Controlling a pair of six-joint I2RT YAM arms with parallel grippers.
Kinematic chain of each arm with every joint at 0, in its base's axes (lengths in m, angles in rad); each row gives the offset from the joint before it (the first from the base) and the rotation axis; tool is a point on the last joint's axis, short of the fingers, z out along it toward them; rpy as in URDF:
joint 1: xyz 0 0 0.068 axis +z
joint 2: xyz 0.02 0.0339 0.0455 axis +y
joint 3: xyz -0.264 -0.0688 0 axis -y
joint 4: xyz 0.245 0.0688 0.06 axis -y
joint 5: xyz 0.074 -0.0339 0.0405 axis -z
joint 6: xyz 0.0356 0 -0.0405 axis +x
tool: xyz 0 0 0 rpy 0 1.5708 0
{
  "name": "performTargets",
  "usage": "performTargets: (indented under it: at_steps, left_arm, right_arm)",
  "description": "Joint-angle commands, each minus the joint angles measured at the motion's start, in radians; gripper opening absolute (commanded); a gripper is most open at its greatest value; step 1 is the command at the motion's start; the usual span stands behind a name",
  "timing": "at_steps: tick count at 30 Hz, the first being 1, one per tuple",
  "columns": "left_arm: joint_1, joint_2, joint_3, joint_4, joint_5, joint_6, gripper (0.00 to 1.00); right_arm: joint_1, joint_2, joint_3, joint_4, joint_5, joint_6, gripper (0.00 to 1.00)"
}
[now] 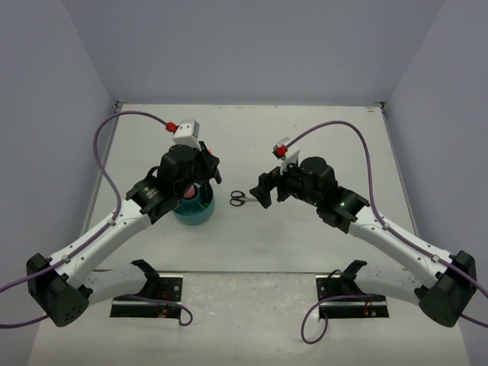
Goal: Sort the stationery into containers
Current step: Place the pen in the storage box.
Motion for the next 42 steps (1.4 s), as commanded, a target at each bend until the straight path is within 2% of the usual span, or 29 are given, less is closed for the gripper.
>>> performTargets:
  at_steps: [1,6,14,23,27,30,32,35,39,42]
  left_arm:
    - [0.0,0.052,0.006,-0.114,-0.247,0.073,0.0]
    - [-0.006,0.11,-0.022,-0.117,-0.299,0.068,0.0]
    - [-0.039,0.117,-0.084,-0.084,-0.308,0.056,0.0]
    - [-0.052,0.091,-0.193,0.032,-0.304,0.085,0.0]
    - [-0.054,0.082,-0.198,0.035,-0.294,0.086,0.14]
    - [-0.057,0.071,-0.197,0.035,-0.284,0.086,0.35]
    - [-0.06,0.058,-0.192,0.034,-0.269,0.086,0.45]
    - [-0.064,0.039,-0.186,0.034,-0.25,0.086,0.49]
    - [-0.074,-0.009,-0.166,0.026,-0.21,0.079,0.49]
    - [-0.089,-0.056,-0.144,0.007,-0.171,0.069,0.53]
  right_arm:
    - [0.002,-0.063,-0.053,0.064,0.15,0.052,0.99]
    - [0.002,-0.094,-0.094,0.059,0.214,0.088,0.99]
    - [0.002,-0.114,-0.111,0.061,0.174,0.064,0.99]
    - [0.002,-0.121,-0.128,0.086,0.11,0.054,0.99]
    - [0.003,-0.118,-0.125,0.089,0.089,0.05,0.99]
    - [0.002,-0.115,-0.125,0.091,0.082,0.051,0.99]
    - [0.002,-0.11,-0.125,0.094,0.079,0.051,0.99]
    - [0.002,-0.095,-0.122,0.095,0.08,0.054,0.99]
    - [0.002,-0.082,-0.122,0.106,0.091,0.059,0.99]
    - [0.002,-0.07,-0.146,0.135,0.034,0.025,0.99]
